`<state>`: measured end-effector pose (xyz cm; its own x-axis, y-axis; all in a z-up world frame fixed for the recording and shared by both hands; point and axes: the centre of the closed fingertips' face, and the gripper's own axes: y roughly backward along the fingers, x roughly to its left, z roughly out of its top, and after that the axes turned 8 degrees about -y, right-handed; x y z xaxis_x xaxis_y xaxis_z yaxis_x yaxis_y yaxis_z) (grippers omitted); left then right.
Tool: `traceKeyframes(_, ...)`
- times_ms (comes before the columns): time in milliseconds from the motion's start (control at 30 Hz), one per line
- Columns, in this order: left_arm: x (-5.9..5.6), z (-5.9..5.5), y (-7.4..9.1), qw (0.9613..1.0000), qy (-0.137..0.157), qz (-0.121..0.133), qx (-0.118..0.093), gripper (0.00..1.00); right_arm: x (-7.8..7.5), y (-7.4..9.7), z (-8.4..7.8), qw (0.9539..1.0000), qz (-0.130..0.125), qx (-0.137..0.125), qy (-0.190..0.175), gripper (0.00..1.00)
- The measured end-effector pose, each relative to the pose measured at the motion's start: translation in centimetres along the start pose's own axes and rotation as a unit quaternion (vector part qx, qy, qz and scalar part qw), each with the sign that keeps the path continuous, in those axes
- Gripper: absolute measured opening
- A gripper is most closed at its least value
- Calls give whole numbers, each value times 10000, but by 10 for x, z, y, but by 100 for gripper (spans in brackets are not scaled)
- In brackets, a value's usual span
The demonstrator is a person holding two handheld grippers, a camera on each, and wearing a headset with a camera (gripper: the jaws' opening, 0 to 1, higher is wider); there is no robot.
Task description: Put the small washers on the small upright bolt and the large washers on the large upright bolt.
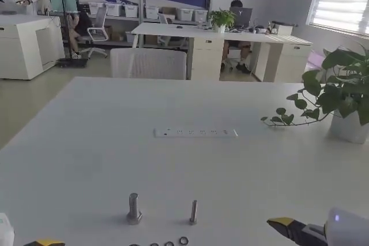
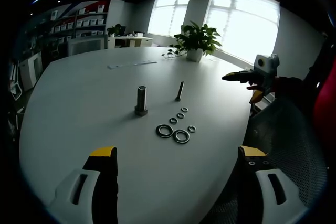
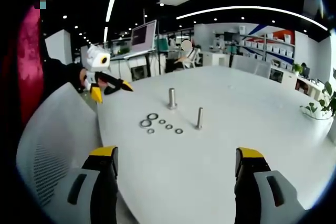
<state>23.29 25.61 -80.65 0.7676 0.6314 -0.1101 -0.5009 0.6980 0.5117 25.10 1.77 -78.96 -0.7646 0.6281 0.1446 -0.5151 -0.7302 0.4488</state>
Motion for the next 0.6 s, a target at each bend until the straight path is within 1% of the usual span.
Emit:
traceKeyframes(433,-1,0,0,10000,-11,-4,8,95,-1,0,-1,10000,11,8,5,93)
traceKeyframes(600,-2,1,1,10000,-11,-2,6,95,2,-1,-2,9999,32,80,87,93)
